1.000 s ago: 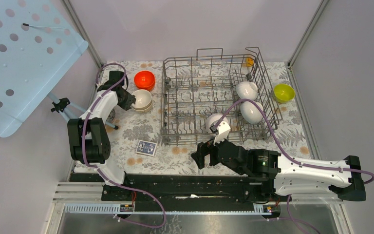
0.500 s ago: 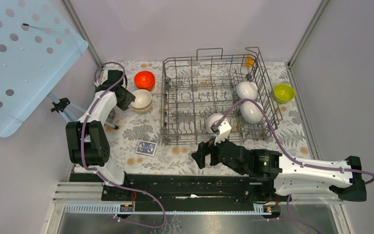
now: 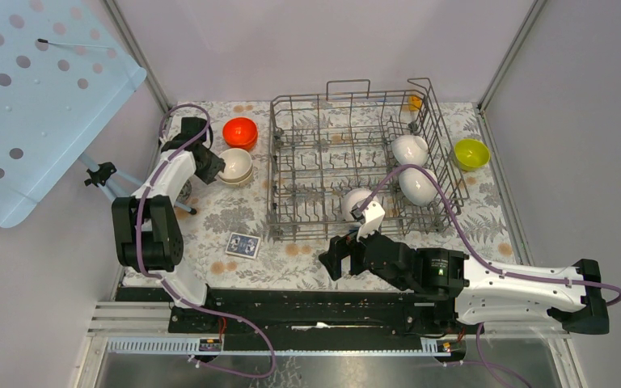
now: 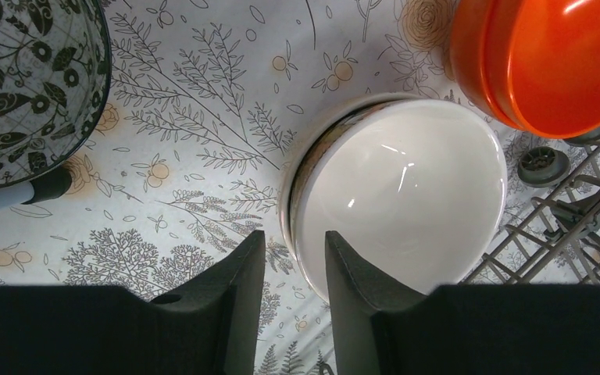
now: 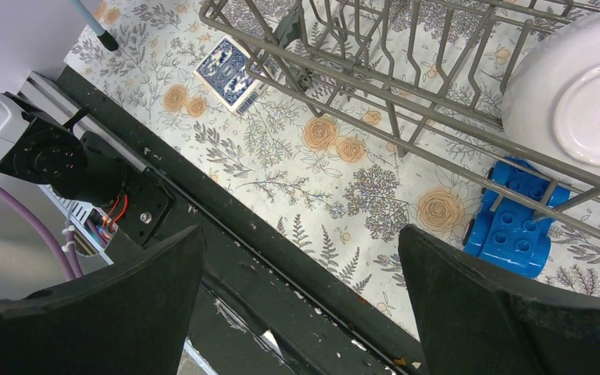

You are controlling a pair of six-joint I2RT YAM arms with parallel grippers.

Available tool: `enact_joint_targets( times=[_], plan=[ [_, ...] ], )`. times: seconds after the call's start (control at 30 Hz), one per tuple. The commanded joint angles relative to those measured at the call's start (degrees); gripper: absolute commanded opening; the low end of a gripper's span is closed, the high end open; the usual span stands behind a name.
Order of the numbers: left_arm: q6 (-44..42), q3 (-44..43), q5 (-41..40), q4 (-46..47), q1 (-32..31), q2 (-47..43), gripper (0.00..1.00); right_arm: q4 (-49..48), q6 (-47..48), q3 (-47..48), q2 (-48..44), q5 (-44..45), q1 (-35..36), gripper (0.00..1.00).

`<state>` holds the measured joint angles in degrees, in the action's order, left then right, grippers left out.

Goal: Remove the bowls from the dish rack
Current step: Place the bowl with the bowl.

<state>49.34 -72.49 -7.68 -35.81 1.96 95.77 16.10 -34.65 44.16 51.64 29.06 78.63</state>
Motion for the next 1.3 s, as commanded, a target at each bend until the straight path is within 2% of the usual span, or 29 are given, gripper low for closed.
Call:
enact_joint_targets(
  times=[0.0,0.13,0.5,1.0,1.27],
  plan=[
    [-0.49,-0.11,0.50,2.91,0.24,0.43,0.34,-0.10,-0.57,0.05,-0.92,2.03,-0.06,1.00],
    [-0.60,-0.26,0.48,3.03,0.24,0.53,0.26,-0.19,-0.59,-0.03,-0.85,2.07,-0.10,1.00],
    [-0.99,0.76,1.38,3.67,0.24,1.02,0.32,-0.11,-0.74,-0.39,-1.28,2.07,-0.06,1.00],
    [-0.76,1.04,1.84,3.90,0.26,0.90,0.00,0.25,-0.95,-0.74,-1.94,2.32,-0.10,1.00],
    [-0.56,0.77,2.22,3.52,0.22,0.06,0.00,-0.11,-0.87,-0.80,-1.59,2.25,-0.06,1.00]
  ],
)
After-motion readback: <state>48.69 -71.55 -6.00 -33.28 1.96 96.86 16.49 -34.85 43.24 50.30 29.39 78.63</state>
